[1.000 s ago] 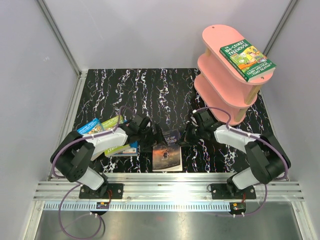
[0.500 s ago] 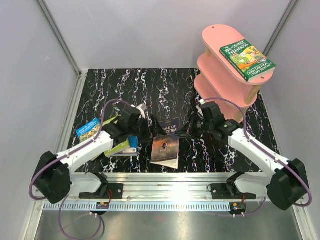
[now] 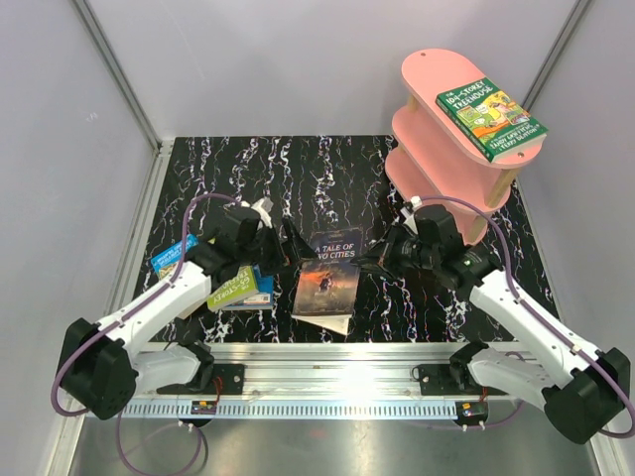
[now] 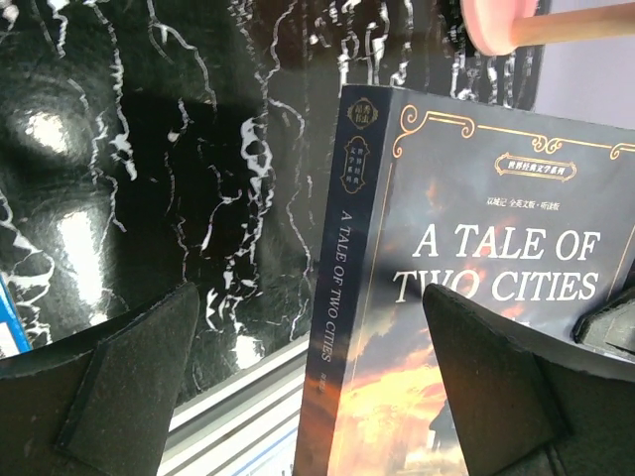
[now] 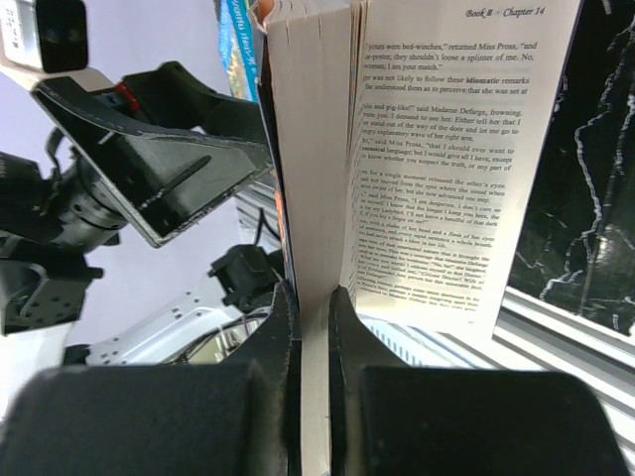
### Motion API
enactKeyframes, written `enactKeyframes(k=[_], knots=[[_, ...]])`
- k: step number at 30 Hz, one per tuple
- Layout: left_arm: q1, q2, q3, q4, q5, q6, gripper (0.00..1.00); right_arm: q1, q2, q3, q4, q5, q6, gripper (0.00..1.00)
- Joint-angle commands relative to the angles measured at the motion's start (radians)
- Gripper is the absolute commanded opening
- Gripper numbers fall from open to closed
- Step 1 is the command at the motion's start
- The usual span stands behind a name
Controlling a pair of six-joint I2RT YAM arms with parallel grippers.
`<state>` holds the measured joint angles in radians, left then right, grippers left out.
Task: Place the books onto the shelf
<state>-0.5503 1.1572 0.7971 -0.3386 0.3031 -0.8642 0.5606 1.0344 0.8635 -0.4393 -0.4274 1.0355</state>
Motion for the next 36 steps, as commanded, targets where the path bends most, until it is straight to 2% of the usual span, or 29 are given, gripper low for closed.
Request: enactKeyframes(k=[1,5,6,11,15,18,19,22,28,29,32,33,36], knots=[[0.006,-0.033,-0.013,0.101,0.065,-0.022,0.99,0.009,-0.062,0.007,0.189,-0.057,0.098,0.00],[0.006,-0.031,-0.035,0.231,0.152,-0.087,0.99,0.009,-0.097,-0.102,0.370,-0.071,0.205,0.00],[0.006,-0.031,-0.039,0.280,0.166,-0.099,0.99,0.009,-0.102,-0.122,0.467,-0.074,0.227,0.00],[0.006,-0.039,-0.039,0.328,0.206,-0.131,0.99,0.009,-0.085,-0.247,0.788,-0.112,0.380,0.00],[0.006,-0.047,-0.045,0.378,0.235,-0.148,0.95,0.009,-0.047,-0.293,0.937,-0.135,0.448,0.00],[0.006,-0.056,-0.053,0.434,0.264,-0.176,0.83,0.009,-0.024,-0.297,0.965,-0.149,0.452,0.00],[0.006,-0.056,-0.053,0.444,0.283,-0.179,0.76,0.009,-0.022,-0.297,0.971,-0.154,0.454,0.00],[0.006,-0.053,-0.053,0.503,0.326,-0.202,0.67,0.009,-0.010,-0.304,0.999,-0.159,0.460,0.00],[0.009,-0.080,-0.062,0.524,0.329,-0.211,0.69,0.009,0.021,-0.316,1.117,-0.177,0.511,0.00],[0.010,-0.085,-0.065,0.535,0.332,-0.214,0.60,0.009,0.023,-0.313,1.119,-0.180,0.511,0.00],[0.016,-0.097,-0.088,0.616,0.356,-0.255,0.43,0.005,0.027,-0.314,1.114,-0.194,0.505,0.00],[0.018,-0.099,-0.094,0.639,0.361,-0.283,0.32,0.007,0.029,-0.316,1.113,-0.197,0.503,0.00],[0.026,-0.111,-0.098,0.716,0.373,-0.338,0.19,0.007,0.042,-0.320,1.107,-0.206,0.495,0.00]])
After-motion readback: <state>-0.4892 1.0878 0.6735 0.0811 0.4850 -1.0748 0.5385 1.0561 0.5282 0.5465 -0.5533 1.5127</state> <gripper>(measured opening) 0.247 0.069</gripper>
